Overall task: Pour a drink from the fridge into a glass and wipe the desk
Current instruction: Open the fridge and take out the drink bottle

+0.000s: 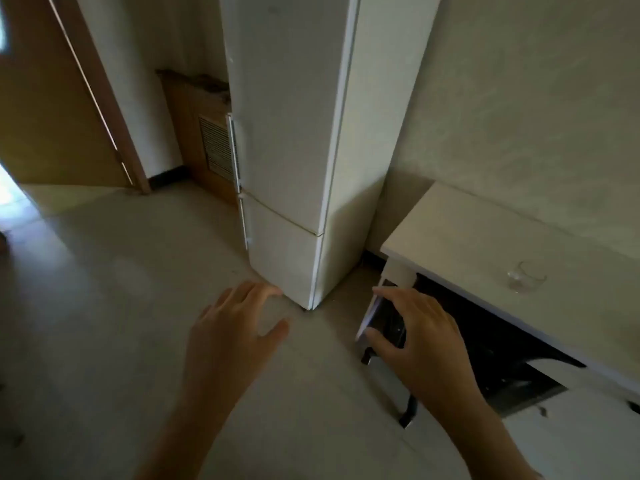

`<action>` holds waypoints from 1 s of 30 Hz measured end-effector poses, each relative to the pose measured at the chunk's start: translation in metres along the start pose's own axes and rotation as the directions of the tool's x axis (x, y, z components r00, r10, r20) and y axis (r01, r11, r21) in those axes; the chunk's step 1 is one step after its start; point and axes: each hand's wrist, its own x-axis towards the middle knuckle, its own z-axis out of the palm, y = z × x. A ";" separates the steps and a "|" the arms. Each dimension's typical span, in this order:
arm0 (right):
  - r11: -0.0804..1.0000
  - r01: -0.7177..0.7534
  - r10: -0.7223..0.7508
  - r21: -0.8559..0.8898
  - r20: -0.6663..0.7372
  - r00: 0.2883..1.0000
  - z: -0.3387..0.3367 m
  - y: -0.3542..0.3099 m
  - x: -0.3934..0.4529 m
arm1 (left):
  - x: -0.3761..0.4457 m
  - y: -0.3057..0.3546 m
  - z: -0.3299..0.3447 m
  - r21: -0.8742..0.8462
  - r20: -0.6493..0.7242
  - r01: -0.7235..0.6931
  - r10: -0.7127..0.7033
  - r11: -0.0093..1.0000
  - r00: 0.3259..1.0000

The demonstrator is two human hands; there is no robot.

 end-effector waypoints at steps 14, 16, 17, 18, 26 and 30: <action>0.972 0.227 -0.233 0.060 0.122 0.965 0.106 -0.150 0.126 | 0.062 -0.170 -0.051 0.061 -0.010 0.146 -0.145 0.987 0.989; 0.963 0.261 -0.267 0.066 0.121 0.956 0.120 -0.161 0.159 | 0.083 -0.190 -0.048 0.060 -0.015 0.182 -0.182 0.981 0.983; 0.958 0.279 -0.286 0.069 0.125 0.950 0.128 -0.166 0.176 | 0.095 -0.200 -0.045 0.065 -0.016 0.200 -0.199 0.978 0.980; 0.955 0.289 -0.296 0.070 0.144 0.944 0.135 -0.173 0.194 | 0.109 -0.211 -0.041 0.076 -0.018 0.213 -0.212 0.974 0.977; 0.920 0.377 -0.390 0.104 0.164 0.906 0.186 -0.219 0.336 | 0.220 -0.280 -0.026 0.148 -0.067 0.268 -0.260 0.952 0.963; 0.916 0.386 -0.399 0.107 0.154 0.904 0.211 -0.240 0.395 | 0.270 -0.322 -0.016 0.155 -0.058 0.293 -0.287 0.944 0.956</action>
